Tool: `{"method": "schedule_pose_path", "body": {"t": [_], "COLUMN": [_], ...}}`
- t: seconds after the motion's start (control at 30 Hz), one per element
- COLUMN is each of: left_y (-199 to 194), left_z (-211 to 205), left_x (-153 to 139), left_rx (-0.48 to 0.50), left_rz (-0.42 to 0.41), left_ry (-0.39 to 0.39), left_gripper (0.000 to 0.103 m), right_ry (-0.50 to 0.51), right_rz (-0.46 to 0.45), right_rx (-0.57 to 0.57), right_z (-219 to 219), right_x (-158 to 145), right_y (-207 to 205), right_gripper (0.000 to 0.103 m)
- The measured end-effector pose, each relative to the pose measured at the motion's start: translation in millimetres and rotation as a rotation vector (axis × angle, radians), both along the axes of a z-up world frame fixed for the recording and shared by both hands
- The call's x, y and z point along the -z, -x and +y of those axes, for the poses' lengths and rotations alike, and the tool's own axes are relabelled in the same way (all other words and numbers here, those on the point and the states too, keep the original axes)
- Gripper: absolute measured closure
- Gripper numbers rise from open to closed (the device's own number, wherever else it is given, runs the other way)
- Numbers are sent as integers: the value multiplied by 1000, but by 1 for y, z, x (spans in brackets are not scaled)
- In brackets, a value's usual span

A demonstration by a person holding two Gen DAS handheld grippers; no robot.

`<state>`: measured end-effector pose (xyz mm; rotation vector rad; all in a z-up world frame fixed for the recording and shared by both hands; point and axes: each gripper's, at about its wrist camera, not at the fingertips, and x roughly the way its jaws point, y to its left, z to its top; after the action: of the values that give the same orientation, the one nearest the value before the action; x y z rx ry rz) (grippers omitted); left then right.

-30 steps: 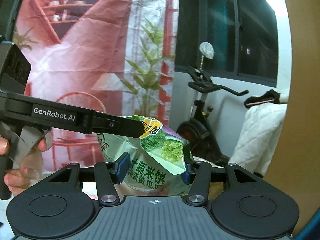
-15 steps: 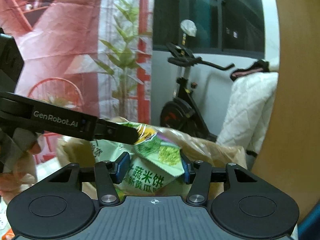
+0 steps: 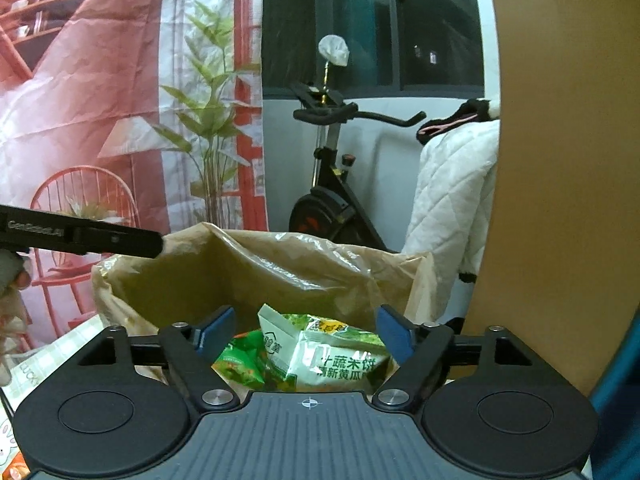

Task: Organize snacks
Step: 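Withdraw both tools from the box back down to the snack pile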

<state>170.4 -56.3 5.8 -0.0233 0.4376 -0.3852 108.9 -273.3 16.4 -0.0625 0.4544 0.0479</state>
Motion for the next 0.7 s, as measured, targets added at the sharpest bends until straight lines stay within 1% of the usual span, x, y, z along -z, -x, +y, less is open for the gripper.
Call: {"method": "schedule_pose_path", "body": {"t": [0.2,0.33,0.53,0.7], "left_y": [28,50,75,96], "left_z": [19,30,53,78], "left_x": [-7,-5,14,36], "left_rx": [-44,-75,-113,-156], "left_rz": [14,26,82,135], "left_ry": [7,-2,12,30], "left_gripper": [29,29,29,29], "right_ry": [-23,-44,-80,-99], "right_rz": [-26,-35,-22,6], "right_rx": [1,-4,0,12], "right_z": [5,11,16,22], "right_x": [-2,-1,12,33], "right_y": [28,45,69,90], "right_gripper": [25,25,25,25]}}
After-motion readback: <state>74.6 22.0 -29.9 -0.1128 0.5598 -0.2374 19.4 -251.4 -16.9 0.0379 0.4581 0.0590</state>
